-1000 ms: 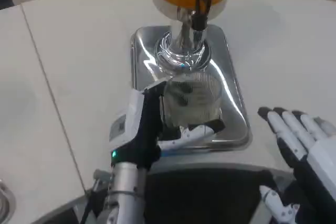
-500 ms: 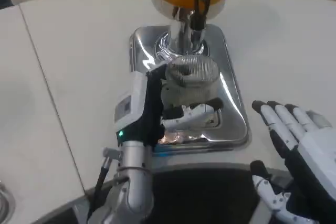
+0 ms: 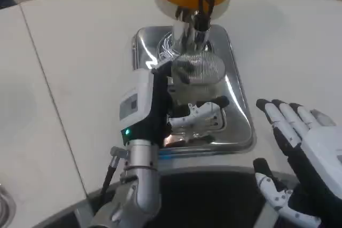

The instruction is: Grasp the cup under the faucet to collect the drink, then remove the cup.

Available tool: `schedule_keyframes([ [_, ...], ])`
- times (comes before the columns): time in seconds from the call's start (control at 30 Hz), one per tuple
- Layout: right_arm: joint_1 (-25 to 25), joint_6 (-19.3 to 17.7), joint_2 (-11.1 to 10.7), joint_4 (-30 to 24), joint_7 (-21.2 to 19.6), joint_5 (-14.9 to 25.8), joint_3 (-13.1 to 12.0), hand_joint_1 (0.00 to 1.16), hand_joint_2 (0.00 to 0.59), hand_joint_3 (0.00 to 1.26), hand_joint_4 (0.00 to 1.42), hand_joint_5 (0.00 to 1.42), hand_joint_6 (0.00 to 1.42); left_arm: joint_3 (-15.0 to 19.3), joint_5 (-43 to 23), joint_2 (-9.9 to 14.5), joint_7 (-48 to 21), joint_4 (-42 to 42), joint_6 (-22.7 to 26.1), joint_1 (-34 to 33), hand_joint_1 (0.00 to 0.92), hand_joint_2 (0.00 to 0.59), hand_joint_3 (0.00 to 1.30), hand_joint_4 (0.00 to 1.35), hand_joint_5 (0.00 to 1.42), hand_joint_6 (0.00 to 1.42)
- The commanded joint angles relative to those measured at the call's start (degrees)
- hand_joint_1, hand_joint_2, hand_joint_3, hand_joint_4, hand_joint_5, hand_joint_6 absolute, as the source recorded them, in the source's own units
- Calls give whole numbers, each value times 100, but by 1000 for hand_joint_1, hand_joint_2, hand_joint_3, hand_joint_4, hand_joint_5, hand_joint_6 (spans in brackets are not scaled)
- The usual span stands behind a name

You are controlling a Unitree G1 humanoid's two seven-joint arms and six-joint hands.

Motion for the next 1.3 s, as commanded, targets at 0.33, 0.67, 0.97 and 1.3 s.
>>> schedule_keyframes([
  [0.33,104,31,120,58,-62,-154,247,232,586,6,0,0,21,-292,4,179,-31,96,-213,29,460,75,345,250,693,794],
  [0.67,19,-31,95,215,-267,-107,291,235,586,6,0,0,30,-220,-136,419,-324,-223,-389,158,407,63,148,2,393,376],
  [0.97,-40,-50,103,292,-600,-14,298,237,586,6,0,0,32,43,-248,964,-796,-1541,-296,897,400,58,75,0,299,286],
  [1.3,-208,81,535,214,-975,324,505,237,586,6,0,0,32,860,-216,1724,-1440,-3590,451,2222,412,68,2,0,180,176],
])
